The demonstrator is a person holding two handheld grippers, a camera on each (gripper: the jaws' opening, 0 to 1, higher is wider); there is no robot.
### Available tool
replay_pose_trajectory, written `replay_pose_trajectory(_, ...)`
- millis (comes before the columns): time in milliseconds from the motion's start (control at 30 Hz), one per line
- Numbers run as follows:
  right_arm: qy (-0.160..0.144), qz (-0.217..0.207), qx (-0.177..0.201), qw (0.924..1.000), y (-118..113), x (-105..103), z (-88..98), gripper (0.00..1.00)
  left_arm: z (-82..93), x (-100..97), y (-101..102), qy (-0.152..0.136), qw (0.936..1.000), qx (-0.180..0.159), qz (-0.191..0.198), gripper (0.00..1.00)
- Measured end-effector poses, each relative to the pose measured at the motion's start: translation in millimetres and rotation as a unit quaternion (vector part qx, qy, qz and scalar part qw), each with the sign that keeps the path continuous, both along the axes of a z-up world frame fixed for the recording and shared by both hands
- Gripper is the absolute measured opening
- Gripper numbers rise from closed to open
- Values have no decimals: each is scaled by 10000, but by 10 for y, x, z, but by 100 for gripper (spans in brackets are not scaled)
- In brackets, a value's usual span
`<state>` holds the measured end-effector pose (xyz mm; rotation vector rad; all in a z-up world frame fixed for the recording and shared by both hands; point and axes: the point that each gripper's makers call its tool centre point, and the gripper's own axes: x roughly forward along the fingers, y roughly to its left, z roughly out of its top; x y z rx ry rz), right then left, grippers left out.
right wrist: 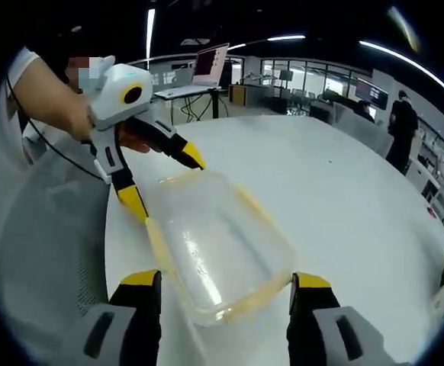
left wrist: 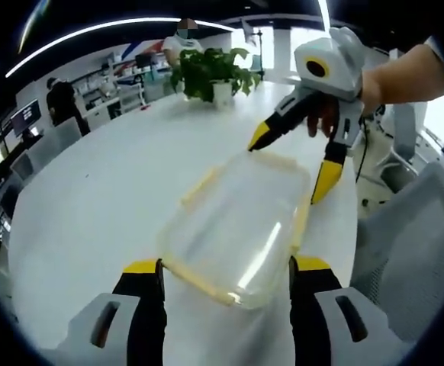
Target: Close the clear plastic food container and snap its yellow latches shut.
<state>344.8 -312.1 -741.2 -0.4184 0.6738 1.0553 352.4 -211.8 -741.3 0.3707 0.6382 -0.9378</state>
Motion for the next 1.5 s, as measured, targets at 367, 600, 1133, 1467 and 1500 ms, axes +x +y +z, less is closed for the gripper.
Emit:
replay_pose_trajectory(367,17,71,-73,9999,332,-24,-8,61,-2,-14,373,29,10000,56,-52,64)
replay_pose_trajectory(600,18,28,-67,10000,597,-16,-13,61,-10,2,637,36,9999,66,-86,64)
replay_pose_trajectory(1133,2,-64,-55,10000,1191,102,-9,61,-8,131,1231,62,9998,111,-158,64)
replay_pose_trajectory(1467,-17,-156,-37,9999,1338,336,-2,61,-2,358,1373,49,9997,81,-203,64)
replay_pose_trajectory(1500,-15,-162,-37,9999,1346,367,1,61,0,389,1381,41,9998,75,-204,64)
